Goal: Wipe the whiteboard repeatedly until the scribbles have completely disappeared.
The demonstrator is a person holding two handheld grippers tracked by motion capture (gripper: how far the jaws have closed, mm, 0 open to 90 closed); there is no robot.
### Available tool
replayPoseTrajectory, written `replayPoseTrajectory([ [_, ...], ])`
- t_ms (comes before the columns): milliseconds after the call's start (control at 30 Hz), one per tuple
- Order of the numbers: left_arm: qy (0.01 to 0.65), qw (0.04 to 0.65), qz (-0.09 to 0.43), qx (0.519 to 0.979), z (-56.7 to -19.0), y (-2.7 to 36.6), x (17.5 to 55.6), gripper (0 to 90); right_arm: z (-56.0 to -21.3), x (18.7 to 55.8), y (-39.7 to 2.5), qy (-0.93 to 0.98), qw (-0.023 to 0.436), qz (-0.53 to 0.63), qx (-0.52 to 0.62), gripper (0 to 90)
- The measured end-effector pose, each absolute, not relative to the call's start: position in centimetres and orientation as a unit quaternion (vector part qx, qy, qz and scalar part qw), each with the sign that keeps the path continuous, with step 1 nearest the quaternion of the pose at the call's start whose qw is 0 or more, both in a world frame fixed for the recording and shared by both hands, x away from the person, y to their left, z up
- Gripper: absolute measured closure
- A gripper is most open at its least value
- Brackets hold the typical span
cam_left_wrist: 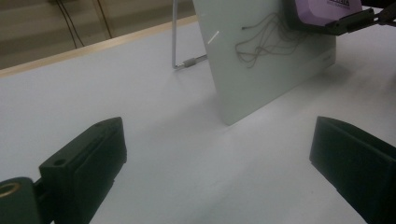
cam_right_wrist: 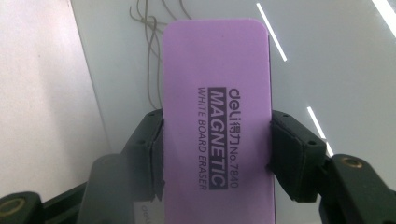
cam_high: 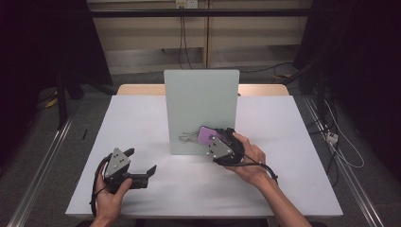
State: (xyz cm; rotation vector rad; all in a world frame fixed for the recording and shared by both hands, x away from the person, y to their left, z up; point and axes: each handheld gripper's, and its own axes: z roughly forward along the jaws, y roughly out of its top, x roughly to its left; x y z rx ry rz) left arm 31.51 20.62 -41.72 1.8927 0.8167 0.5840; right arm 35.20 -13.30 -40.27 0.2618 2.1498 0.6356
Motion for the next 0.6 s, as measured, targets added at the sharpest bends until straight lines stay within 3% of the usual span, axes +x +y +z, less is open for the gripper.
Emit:
replayPoseTrajectory([
  [600,0.333,0.478,0.239,0.777,-41.7,20.6,31.5,3.7,-41.5,34.9,-12.3,0.868,0.416,0.253,0.098,42.1],
])
